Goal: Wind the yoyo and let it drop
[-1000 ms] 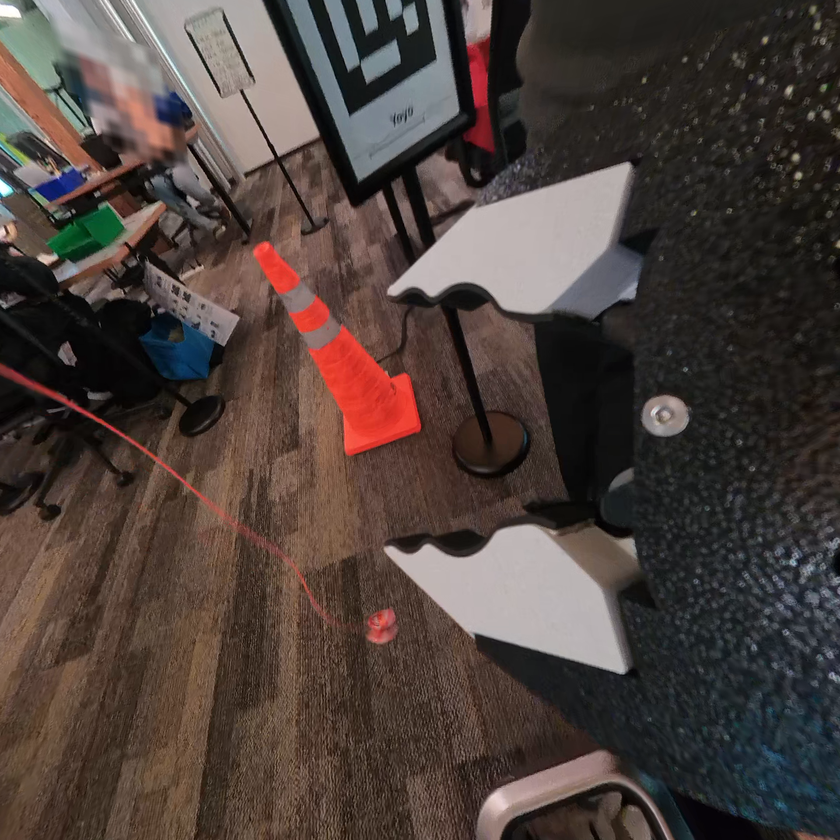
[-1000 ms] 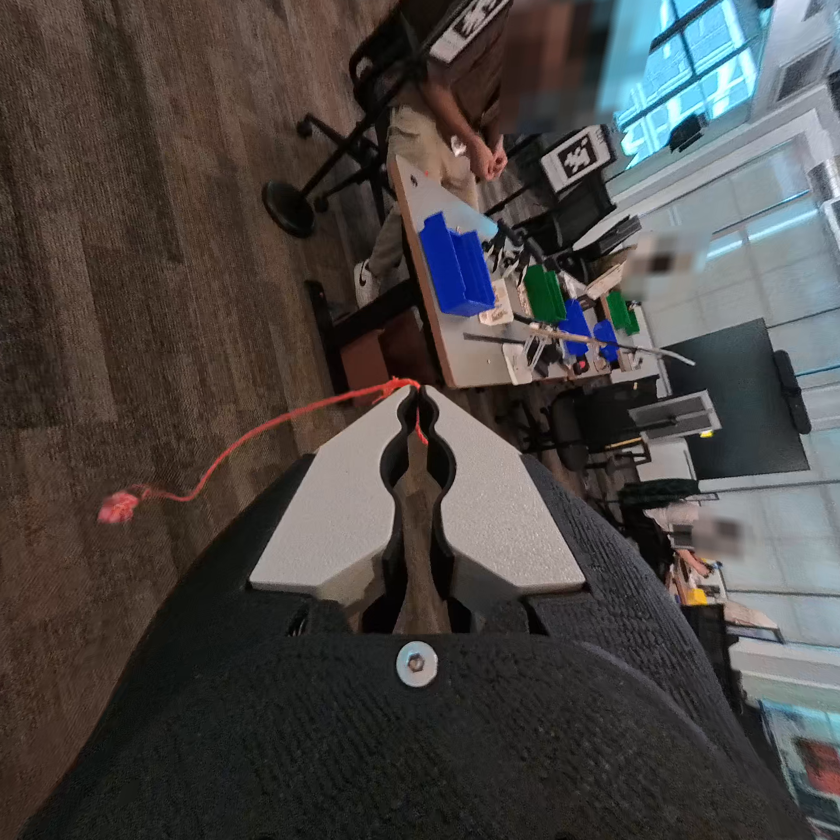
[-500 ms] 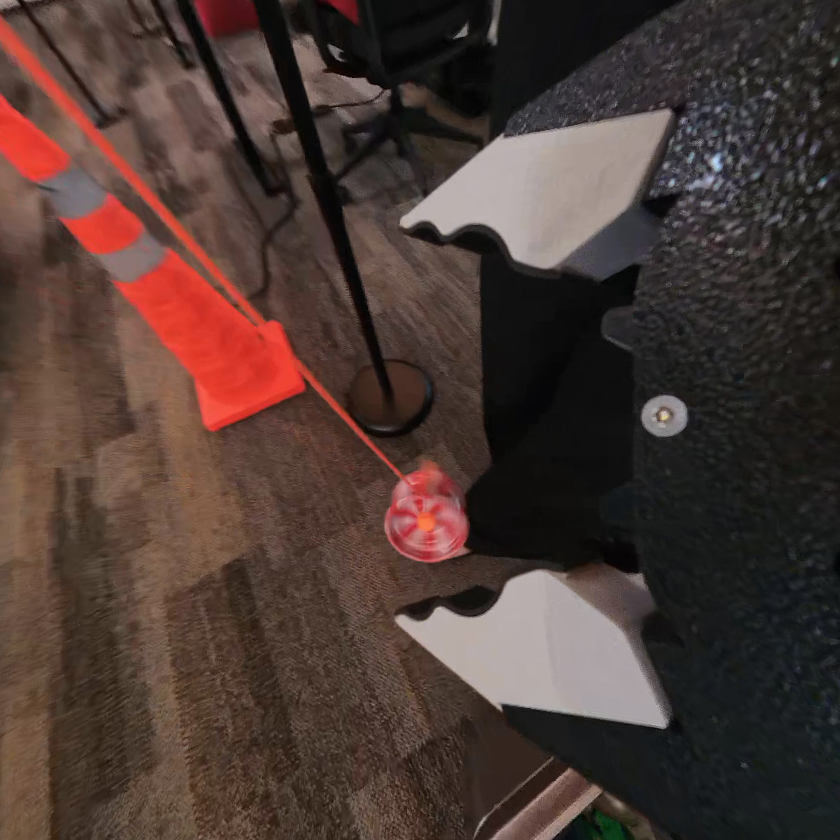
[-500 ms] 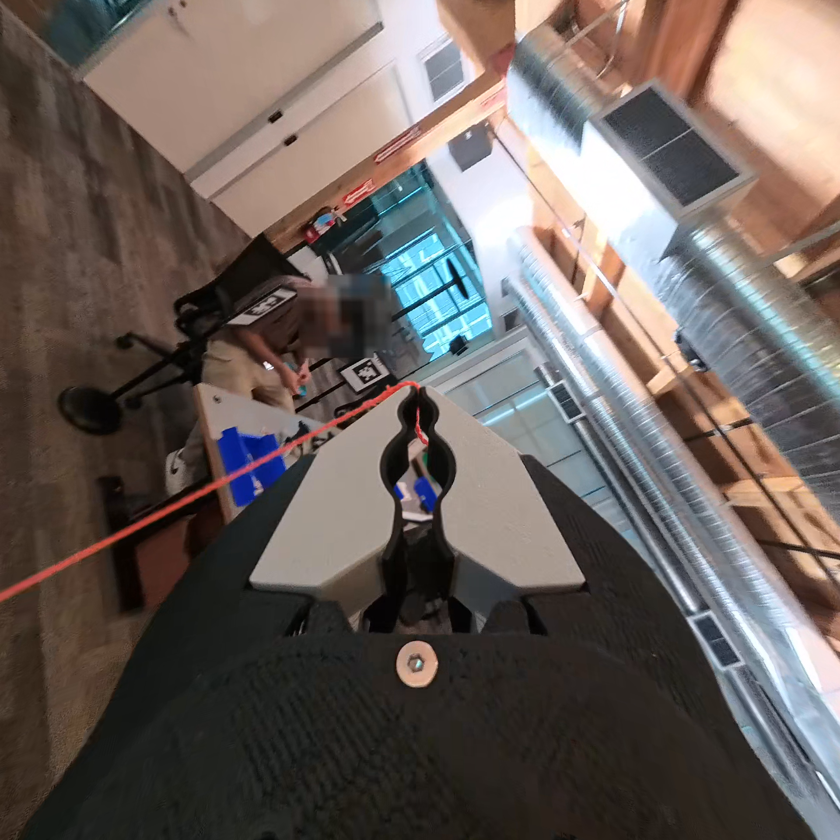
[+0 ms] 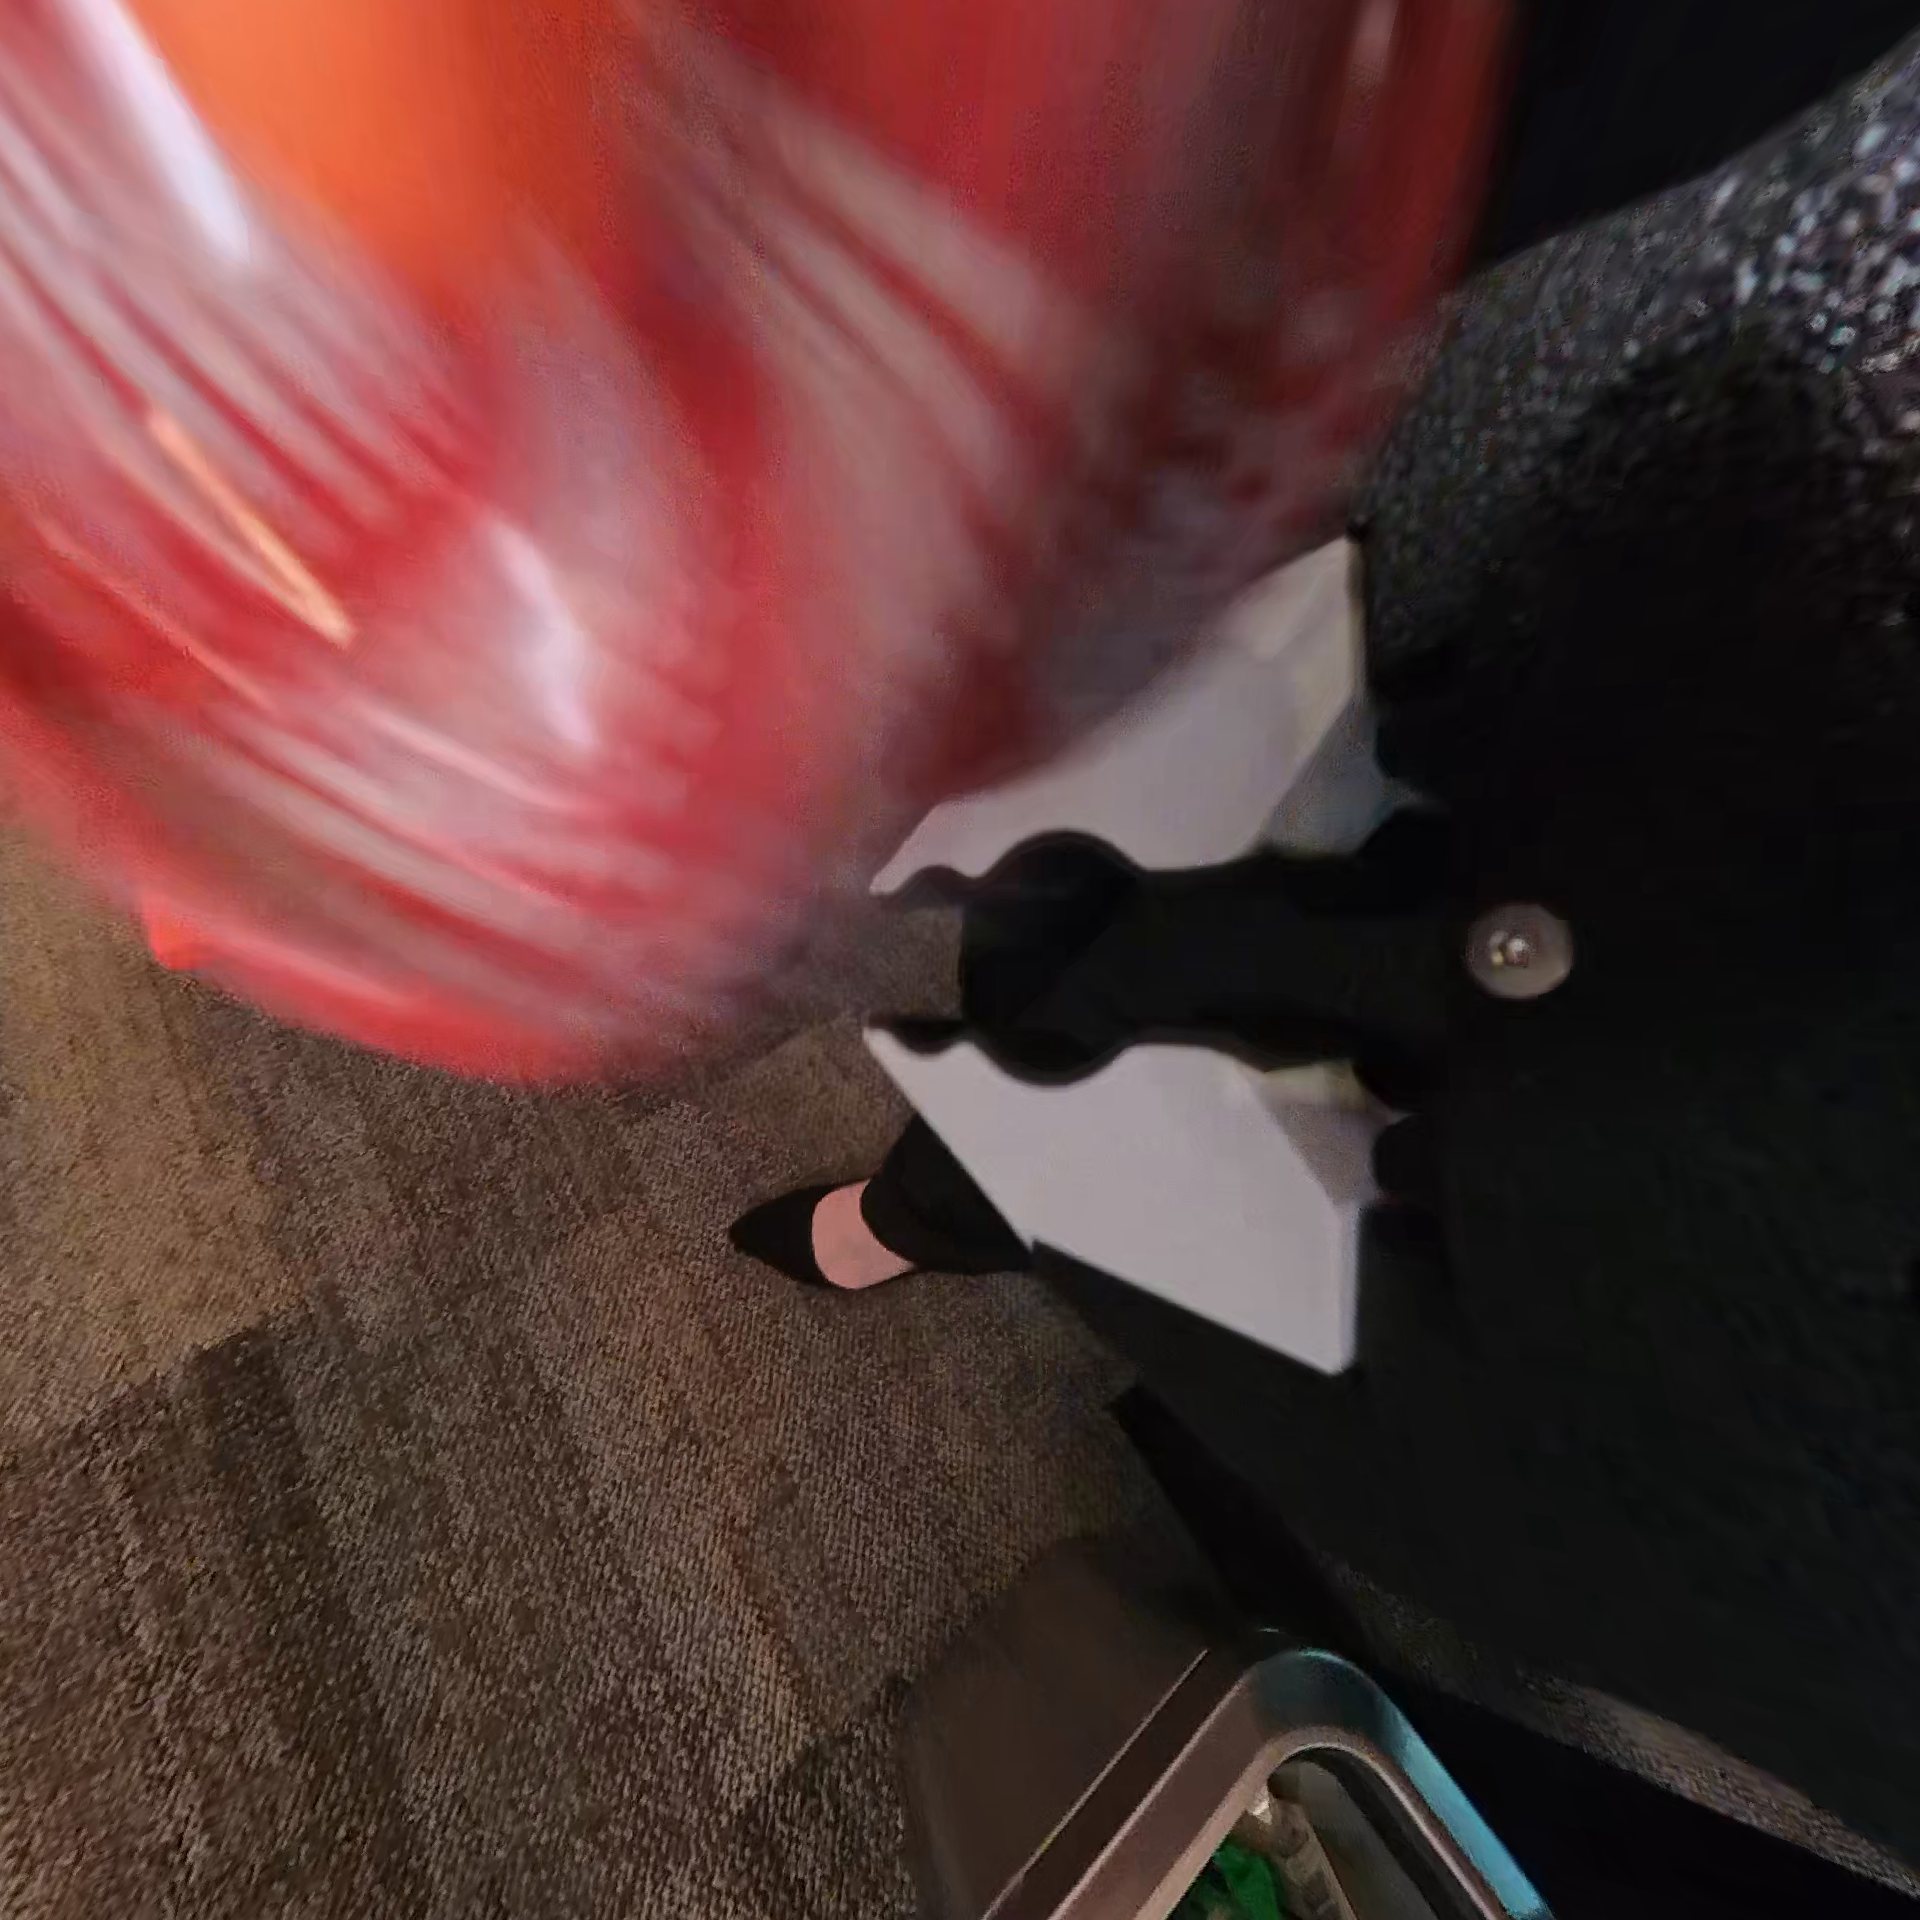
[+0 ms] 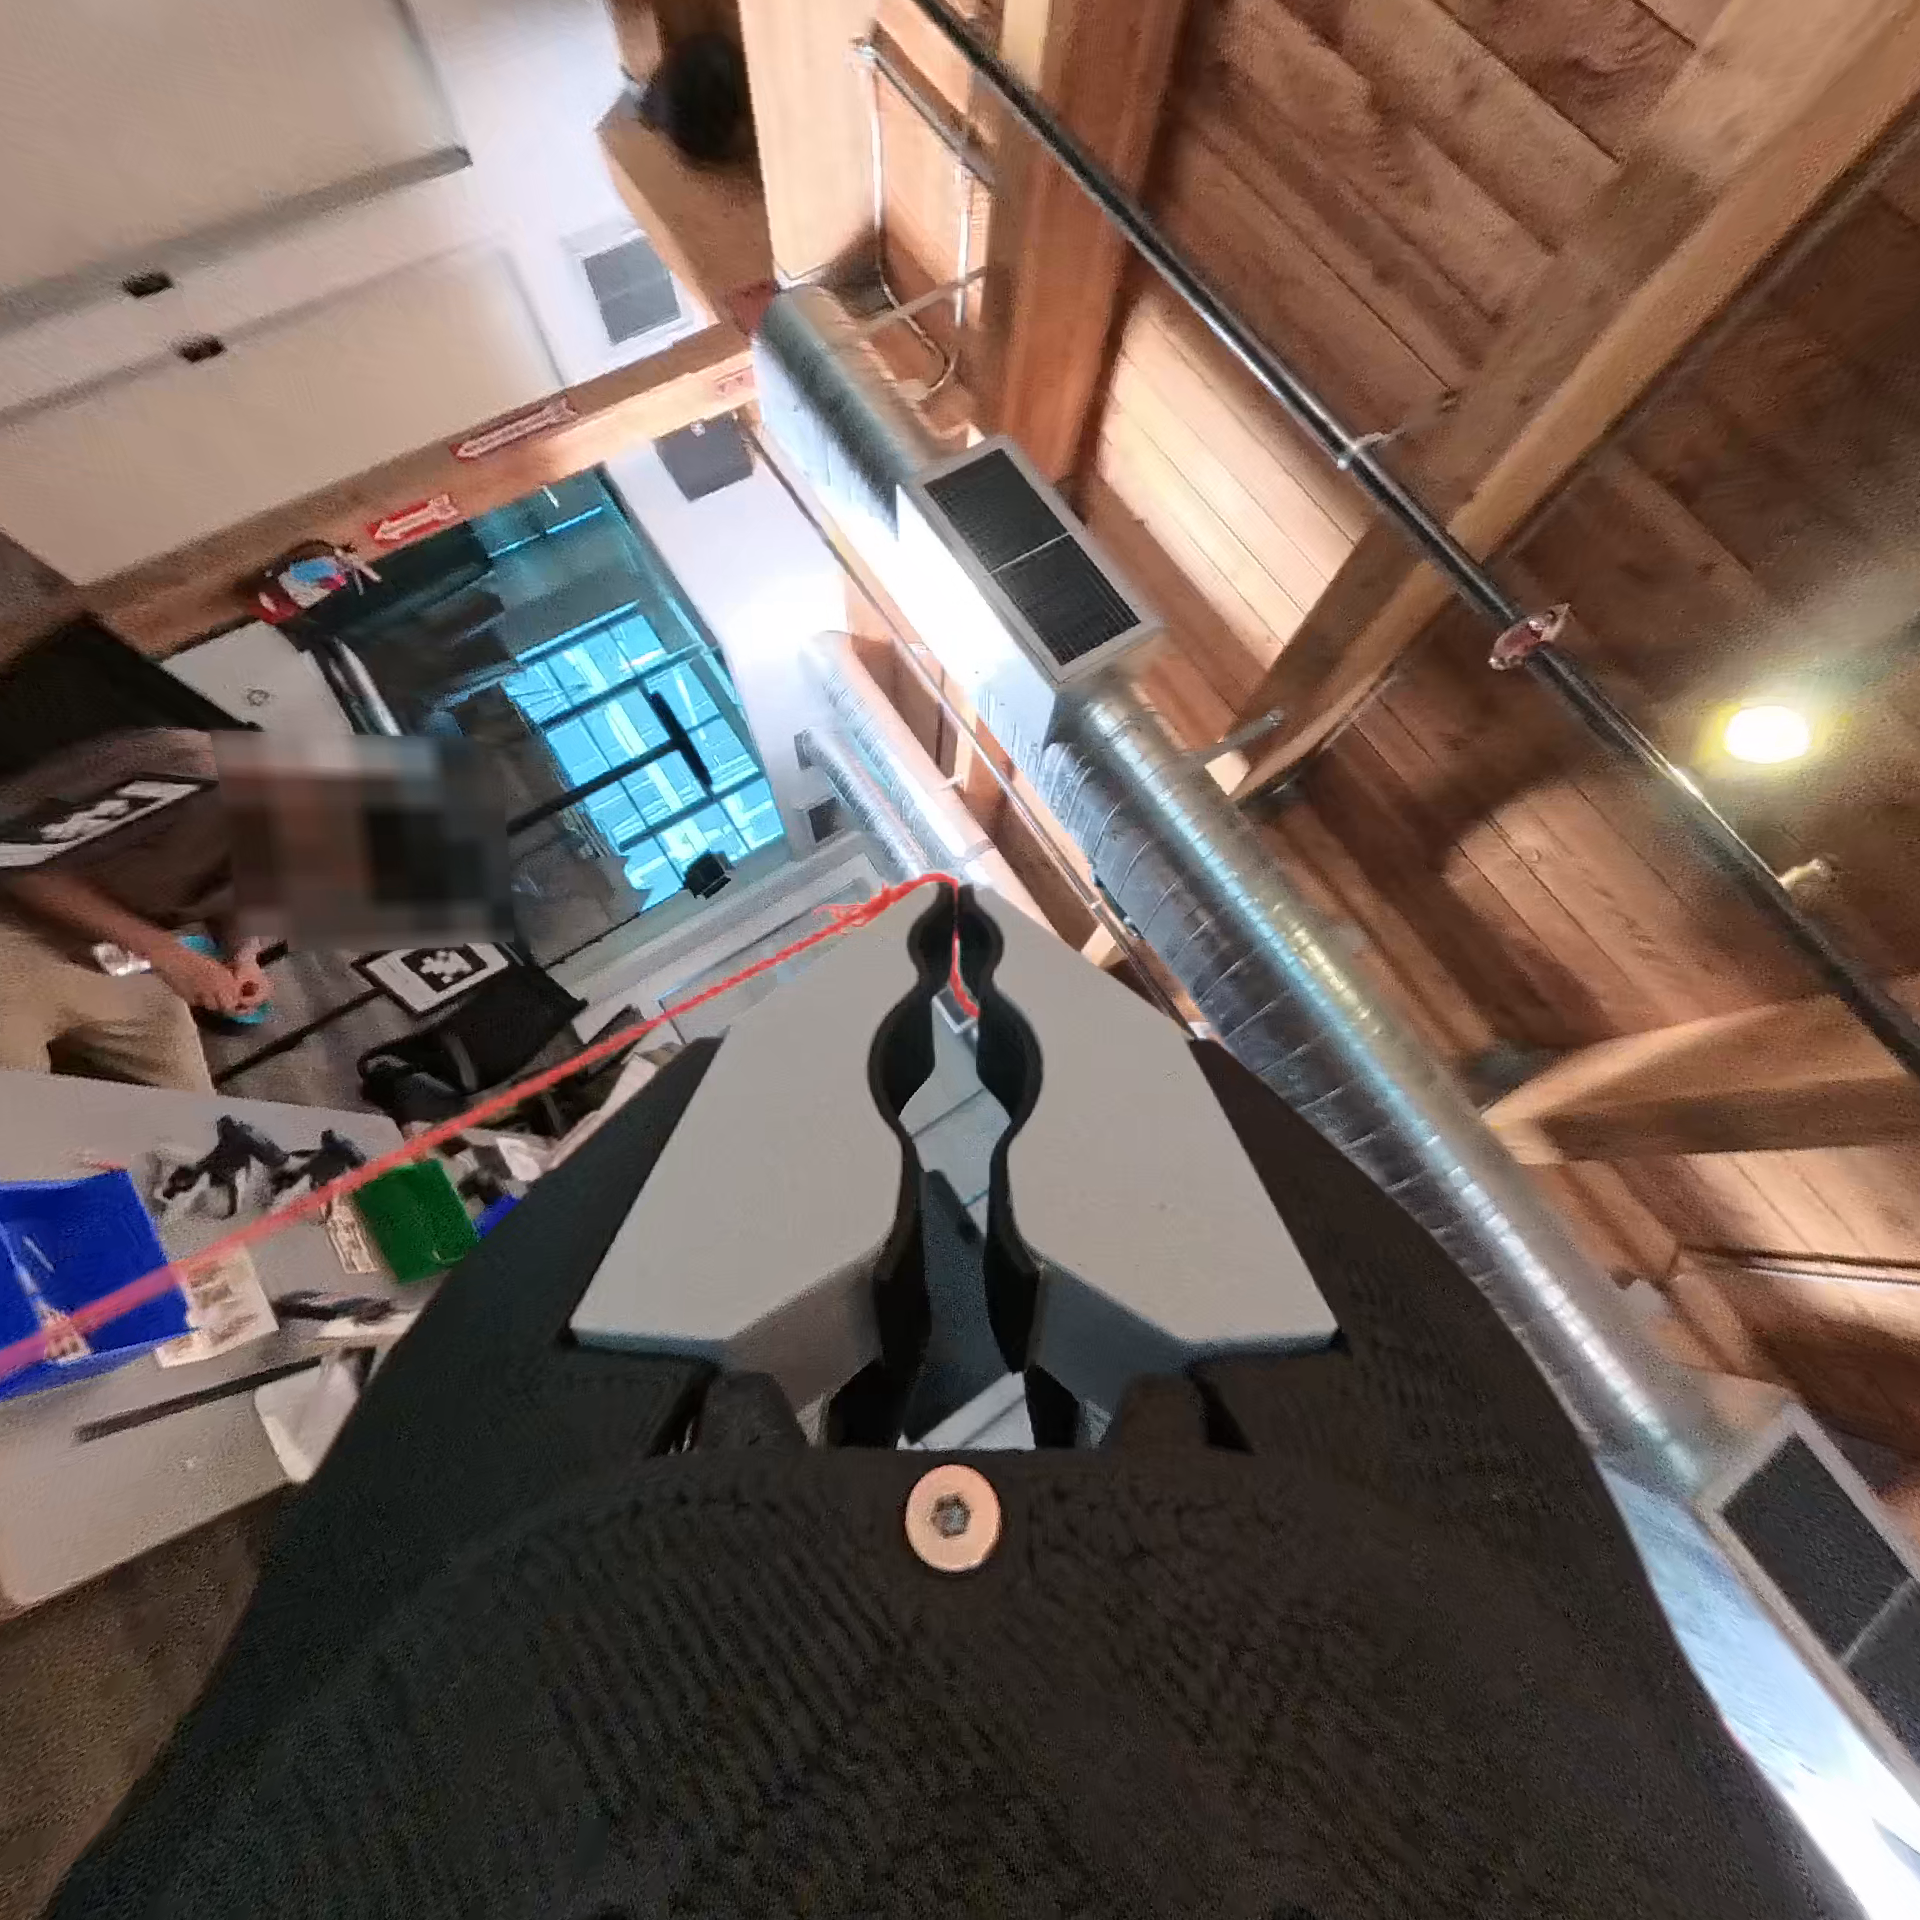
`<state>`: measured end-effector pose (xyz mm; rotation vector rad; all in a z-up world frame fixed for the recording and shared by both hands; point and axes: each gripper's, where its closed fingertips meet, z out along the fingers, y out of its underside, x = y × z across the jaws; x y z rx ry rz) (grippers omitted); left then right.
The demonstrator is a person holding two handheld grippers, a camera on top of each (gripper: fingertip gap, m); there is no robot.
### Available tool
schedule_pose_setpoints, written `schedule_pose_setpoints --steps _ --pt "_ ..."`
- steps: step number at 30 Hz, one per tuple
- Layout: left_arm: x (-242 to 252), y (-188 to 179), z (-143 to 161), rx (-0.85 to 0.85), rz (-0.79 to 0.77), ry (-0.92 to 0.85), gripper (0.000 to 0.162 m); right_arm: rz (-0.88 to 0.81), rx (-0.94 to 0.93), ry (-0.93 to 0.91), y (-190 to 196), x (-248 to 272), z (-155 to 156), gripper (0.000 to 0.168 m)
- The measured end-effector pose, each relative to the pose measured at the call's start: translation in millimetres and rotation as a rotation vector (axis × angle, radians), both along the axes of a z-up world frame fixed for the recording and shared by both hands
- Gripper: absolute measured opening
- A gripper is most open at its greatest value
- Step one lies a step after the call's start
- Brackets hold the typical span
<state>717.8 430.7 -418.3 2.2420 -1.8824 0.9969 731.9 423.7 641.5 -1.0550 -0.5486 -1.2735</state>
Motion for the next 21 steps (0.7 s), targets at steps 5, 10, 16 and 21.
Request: schedule_pose_setpoints --steps 5,10,16,21 --pt "25.7 -14.1 39.8 -0.173 0.025 -0.223 0.087 0.078 0.009 0.088 -21.7 0.6 12.3 0.000" --pt "47.0 -43.2 72.5 -0.141 -0.057 -0.381 0.149 0.064 -0.020 0.125 -11.9 9.2 13.5 0.000" --pt "78.2 -82.5 75.1 -0.065 -0.108 -0.426 0.157 -0.008 -0.037 0.102 -2.5 8.6 19.0 0.000" --pt "100.9 -100.1 97.3 -0.069 -0.104 -0.546 0.132 -0.067 -0.039 0.071 -4.4 1.3 29.2 0.000"
